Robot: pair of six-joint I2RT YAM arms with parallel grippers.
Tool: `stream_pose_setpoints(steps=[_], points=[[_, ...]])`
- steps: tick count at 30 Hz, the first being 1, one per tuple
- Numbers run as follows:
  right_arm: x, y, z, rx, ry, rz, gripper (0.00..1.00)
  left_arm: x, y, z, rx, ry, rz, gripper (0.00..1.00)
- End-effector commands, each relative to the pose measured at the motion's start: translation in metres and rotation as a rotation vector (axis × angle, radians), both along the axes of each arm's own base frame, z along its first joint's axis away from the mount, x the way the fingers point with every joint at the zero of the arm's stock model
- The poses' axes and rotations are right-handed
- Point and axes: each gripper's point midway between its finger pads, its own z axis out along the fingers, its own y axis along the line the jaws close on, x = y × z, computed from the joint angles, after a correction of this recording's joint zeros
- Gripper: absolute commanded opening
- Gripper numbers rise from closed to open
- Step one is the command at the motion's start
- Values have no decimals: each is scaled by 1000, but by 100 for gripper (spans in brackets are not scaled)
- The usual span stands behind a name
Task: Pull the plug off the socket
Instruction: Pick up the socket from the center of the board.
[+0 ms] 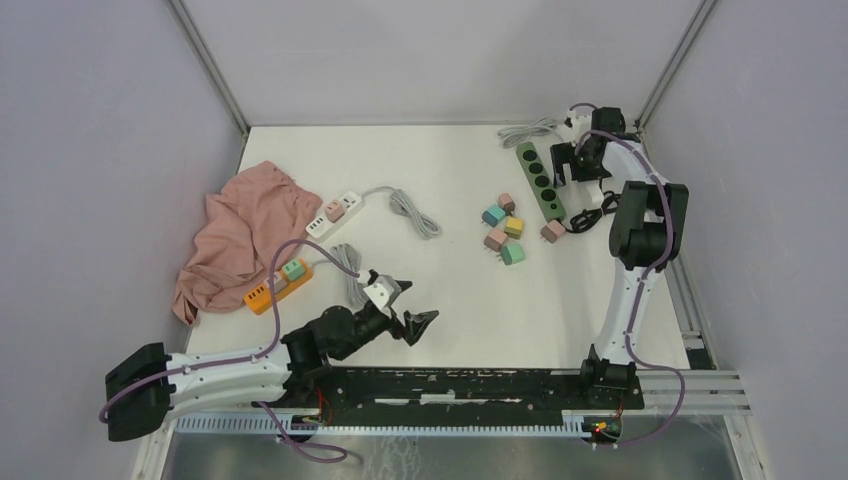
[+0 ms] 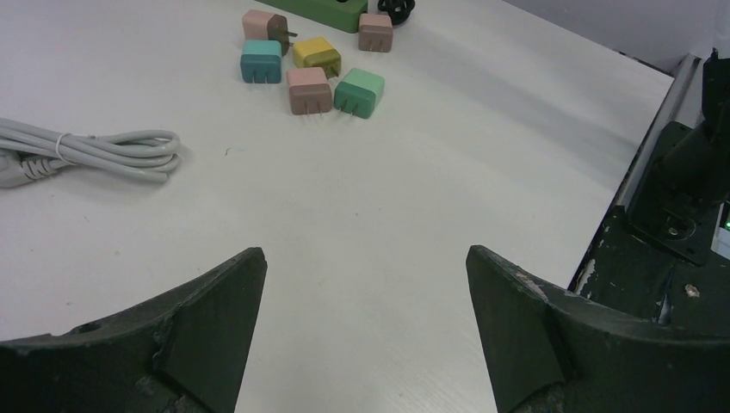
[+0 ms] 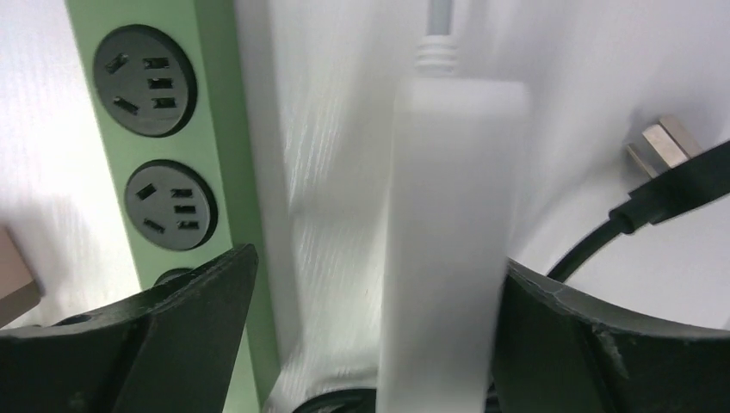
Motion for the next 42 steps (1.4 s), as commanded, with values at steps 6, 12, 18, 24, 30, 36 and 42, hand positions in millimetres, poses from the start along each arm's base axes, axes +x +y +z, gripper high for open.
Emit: stream_pose_setpoints(steps=[6,12,18,24,30,36,42], points=[[-10,21,102,81,-244,30,99,22,-16,42,-6,61,76,92],[-49,44,159,164,-345,121,100,40,-20,47,2,142,101,91],[-123,102,229,416,-421,342,100,75,0,41,-60,275,162,90],[-182,139,249,645,-486,431,100,109,33,44,-105,335,285,91],[-210,156,232,775,-532,527,100,143,61,34,-183,438,424,91],[-212,159,224,808,-482,525,100,172,59,6,-210,580,558,92],[-212,157,222,801,-472,505,99,207,85,-27,-120,680,860,94]])
